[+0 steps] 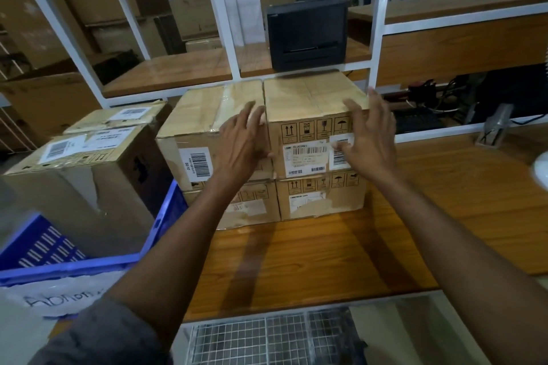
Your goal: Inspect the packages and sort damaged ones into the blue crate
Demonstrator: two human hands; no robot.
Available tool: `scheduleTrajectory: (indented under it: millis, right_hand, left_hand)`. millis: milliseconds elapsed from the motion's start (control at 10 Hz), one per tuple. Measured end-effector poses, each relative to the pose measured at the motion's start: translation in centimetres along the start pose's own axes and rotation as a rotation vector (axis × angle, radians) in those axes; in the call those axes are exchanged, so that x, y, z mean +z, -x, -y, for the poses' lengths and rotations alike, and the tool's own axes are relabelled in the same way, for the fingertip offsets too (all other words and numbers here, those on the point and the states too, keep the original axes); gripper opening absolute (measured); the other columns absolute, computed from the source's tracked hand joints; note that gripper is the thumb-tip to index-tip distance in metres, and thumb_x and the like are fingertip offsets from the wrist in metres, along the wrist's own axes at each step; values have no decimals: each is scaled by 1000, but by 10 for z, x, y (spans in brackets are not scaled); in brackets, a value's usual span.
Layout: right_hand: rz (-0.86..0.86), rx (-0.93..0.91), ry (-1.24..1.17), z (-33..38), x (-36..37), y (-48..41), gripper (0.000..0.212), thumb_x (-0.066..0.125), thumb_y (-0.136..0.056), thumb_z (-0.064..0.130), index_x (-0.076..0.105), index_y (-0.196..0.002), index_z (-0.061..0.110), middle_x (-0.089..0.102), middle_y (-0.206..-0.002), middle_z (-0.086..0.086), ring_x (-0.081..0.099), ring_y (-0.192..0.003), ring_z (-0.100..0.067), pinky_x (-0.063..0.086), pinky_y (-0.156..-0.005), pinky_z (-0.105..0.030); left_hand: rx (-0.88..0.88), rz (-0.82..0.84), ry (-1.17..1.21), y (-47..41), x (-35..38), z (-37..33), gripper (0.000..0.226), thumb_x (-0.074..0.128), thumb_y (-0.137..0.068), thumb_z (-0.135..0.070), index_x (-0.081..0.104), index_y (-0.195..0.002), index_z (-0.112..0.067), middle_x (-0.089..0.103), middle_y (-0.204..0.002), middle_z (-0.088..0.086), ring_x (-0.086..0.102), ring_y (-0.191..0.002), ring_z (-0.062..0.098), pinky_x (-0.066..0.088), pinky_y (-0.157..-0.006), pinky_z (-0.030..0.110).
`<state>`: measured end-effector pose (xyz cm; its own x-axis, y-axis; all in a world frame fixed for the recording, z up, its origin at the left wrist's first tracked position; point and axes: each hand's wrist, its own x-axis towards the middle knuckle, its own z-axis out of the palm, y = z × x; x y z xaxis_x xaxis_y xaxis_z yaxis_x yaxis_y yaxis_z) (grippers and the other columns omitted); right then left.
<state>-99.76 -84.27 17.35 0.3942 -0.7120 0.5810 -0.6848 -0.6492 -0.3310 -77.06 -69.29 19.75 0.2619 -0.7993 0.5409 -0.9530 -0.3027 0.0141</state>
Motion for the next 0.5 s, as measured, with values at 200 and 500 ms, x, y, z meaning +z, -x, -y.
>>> scheduleTrajectory:
  millis: [200,500]
  right_hand:
    - [49,-346,80,84,44,27,94,69,-92,52,16,-164,24,12,-172,-8,7,-159,-30,9,-128,-55]
    - [61,-275,109,125,78,34,106,63,-96,52,-11,-165,22,-24,-171,-5,-25,-156,-35,-13,-126,-51]
  left_hand:
    - [-137,-109,-67,49,12,52,105,71,-91,-53,4,-166,-23,3,-173,8,4,-159,31,7,-128,53]
    - [-58,52,-43,53,12,69,116,78,-89,-28,-9,-165,-22,-16,-172,9,-15,-157,33,9,-128,48]
